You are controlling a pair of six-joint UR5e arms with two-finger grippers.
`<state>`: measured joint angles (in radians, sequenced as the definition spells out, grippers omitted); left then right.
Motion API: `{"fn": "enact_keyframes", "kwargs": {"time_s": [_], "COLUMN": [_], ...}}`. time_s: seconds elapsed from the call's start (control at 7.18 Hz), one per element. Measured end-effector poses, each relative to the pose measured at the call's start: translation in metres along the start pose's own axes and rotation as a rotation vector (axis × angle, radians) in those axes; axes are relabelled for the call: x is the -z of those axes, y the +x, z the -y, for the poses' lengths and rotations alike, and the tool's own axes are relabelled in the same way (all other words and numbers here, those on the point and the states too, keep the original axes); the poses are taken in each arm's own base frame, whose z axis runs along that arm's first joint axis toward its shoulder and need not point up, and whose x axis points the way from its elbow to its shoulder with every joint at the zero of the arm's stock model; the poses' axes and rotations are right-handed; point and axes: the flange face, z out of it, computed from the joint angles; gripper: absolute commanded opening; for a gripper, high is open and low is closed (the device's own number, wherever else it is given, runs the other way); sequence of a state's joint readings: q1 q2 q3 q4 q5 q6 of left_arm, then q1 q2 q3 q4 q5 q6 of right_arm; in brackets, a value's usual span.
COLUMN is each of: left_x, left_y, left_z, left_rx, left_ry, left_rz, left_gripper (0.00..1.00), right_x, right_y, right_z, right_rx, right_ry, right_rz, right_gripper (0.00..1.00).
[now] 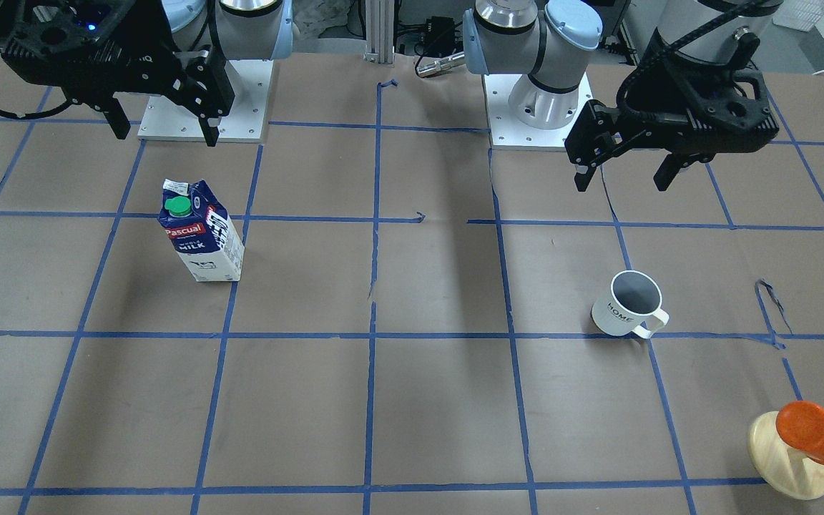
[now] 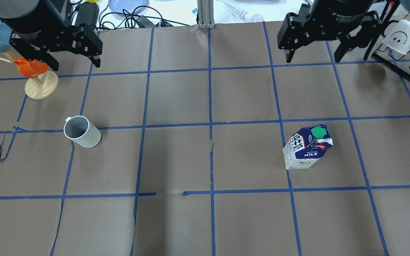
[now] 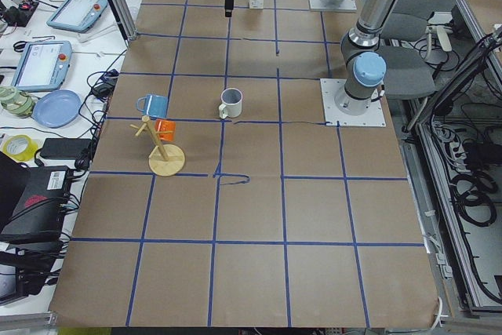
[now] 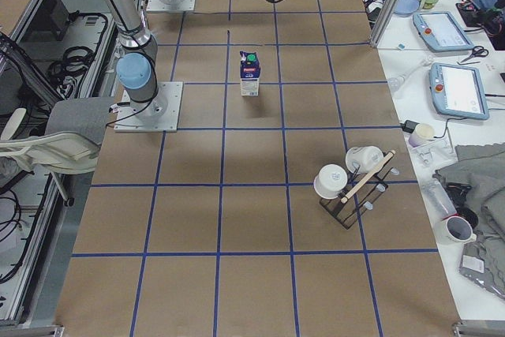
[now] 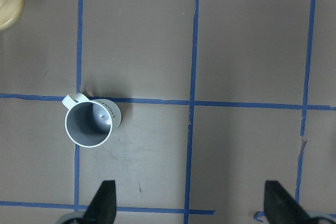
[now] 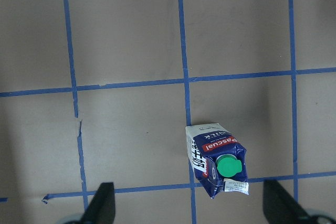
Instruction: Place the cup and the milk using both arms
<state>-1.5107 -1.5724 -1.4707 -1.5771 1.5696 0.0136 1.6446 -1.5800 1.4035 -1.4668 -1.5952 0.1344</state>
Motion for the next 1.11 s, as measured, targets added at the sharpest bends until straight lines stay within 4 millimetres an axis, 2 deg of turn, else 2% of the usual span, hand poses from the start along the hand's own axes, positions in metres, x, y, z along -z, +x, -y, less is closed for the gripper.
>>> {"fn": "enact_keyframes", "kwargs": {"time_s": [1.11], "left_x": [-0.002], "left_y": [0.002], "left_z": [-0.002], "left_rx": [0.005], "left_ry": [-0.001], "left_rz": [0.001], "left_gripper": [1.00], "right_x": [-0.010], "right_y": [0.003], "right_z": [0.003], "right_rx": [-0.021], "right_ry": [-0.017], "right_rz": [0.009], "right_gripper": [1.00]}}
